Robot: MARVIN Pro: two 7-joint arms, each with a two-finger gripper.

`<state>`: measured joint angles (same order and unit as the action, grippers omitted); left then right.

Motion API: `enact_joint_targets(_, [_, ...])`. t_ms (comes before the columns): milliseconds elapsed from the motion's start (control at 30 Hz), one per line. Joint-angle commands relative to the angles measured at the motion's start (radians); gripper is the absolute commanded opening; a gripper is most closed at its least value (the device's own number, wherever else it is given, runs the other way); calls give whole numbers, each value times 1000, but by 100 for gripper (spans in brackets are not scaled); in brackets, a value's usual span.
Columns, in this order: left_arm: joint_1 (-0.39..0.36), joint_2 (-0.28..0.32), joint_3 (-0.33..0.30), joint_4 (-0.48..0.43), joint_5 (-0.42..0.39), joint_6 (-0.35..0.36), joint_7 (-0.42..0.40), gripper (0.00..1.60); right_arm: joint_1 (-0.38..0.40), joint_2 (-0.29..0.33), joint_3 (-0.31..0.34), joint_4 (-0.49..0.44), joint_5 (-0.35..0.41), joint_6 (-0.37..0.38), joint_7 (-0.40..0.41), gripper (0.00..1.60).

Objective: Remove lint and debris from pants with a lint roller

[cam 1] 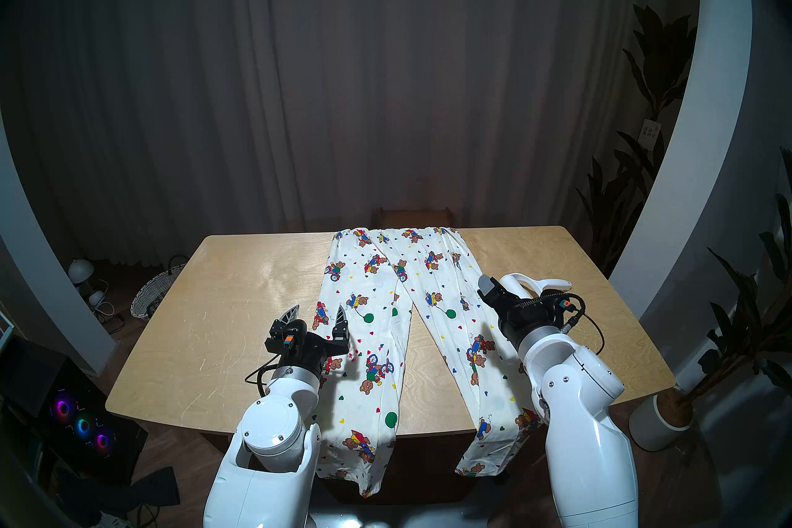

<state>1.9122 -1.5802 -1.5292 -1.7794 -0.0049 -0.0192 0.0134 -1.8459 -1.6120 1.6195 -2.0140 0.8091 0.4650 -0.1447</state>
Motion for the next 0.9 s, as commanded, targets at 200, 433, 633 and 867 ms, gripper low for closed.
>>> enact_joint_targets(200, [-5, 1, -2, -26, 0, -5, 0, 160, 18, -17, 46, -130, 323, 211, -243, 160])
enact_joint_targets(433, [-5, 1, -2, -27, 0, -5, 0, 160, 39, -17, 68, -122, 498, 245, -363, 160])
enact_joint_targets(633, [-4, 1, -2, -28, 0, -5, 0, 160, 74, -15, 87, -127, 584, 230, -422, 160])
enact_joint_targets(867, [-4, 1, -2, -28, 0, -4, 0, 160, 105, -11, 110, -110, 688, 172, -488, 160])
